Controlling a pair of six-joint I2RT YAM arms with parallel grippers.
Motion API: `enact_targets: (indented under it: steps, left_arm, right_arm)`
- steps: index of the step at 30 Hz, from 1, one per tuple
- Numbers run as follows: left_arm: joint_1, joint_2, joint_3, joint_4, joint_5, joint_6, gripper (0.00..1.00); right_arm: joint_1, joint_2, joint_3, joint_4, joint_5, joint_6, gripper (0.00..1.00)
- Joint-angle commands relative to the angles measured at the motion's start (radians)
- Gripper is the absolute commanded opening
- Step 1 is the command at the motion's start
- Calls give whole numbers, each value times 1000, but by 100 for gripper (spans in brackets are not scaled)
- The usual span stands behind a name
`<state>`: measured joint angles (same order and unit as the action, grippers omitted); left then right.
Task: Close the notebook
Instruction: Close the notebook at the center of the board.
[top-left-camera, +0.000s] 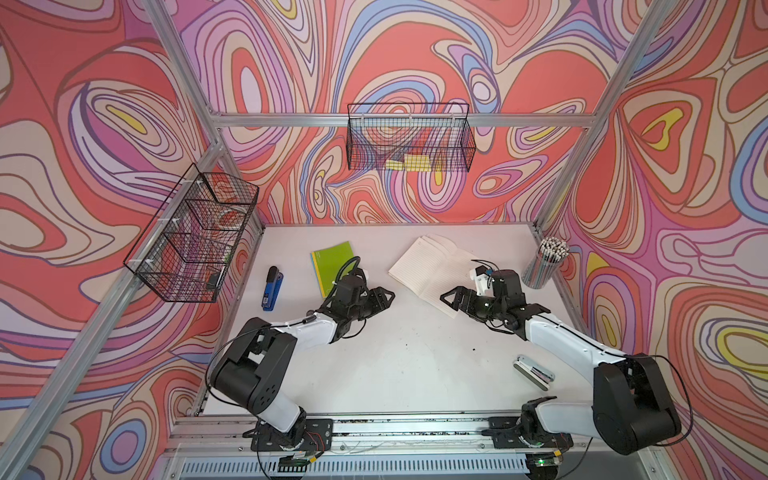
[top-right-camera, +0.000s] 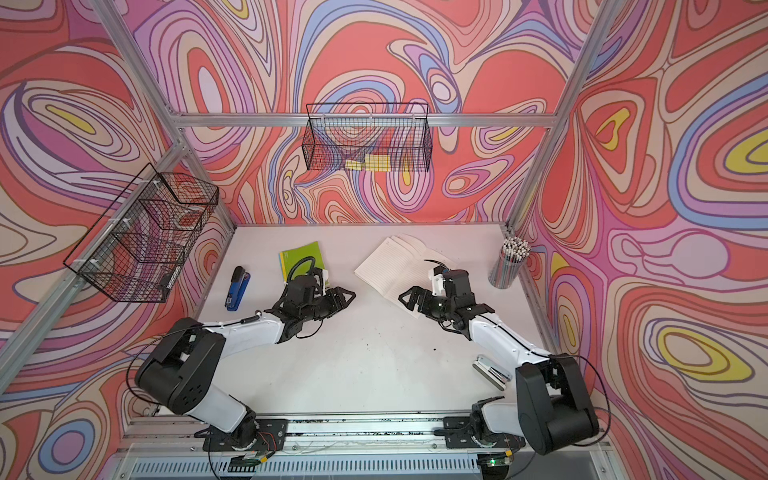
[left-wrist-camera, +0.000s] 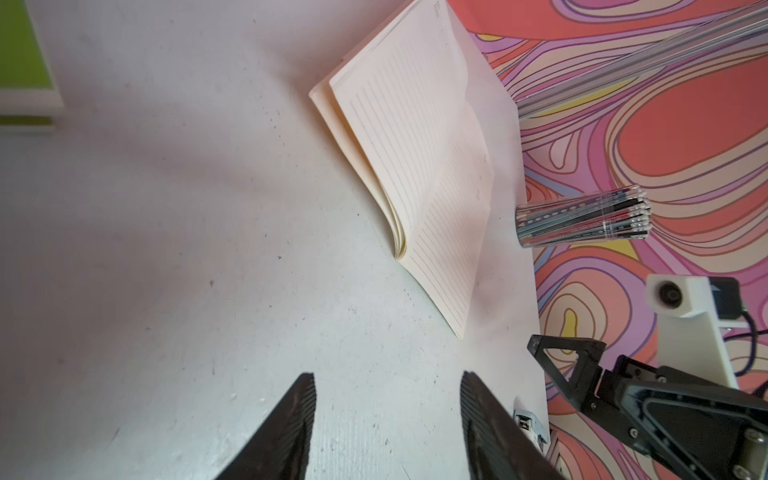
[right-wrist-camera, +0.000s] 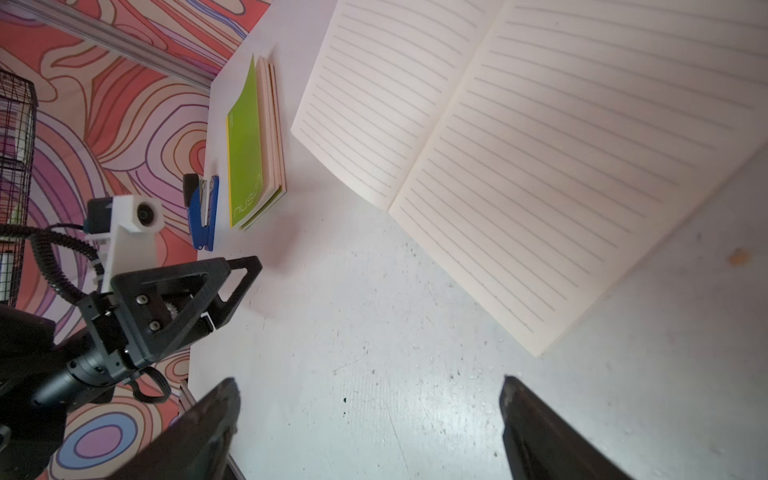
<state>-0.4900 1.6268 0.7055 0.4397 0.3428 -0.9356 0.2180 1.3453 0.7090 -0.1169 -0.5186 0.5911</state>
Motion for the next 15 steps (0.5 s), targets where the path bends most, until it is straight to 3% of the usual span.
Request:
enact_targets:
  steps: [1, 6, 15]
  left_arm:
    - [-27, 51, 38, 120, -83, -62, 57]
    - [-40, 125, 48, 227, -130, -116, 55]
    - [-50, 274, 161, 257, -111, -163, 54]
  right_arm:
    - [-31, 38, 26, 22, -33, -33, 98]
    - [-53, 111, 46, 64, -45, -41, 98]
    - [-60, 240, 76, 146, -61, -36, 98]
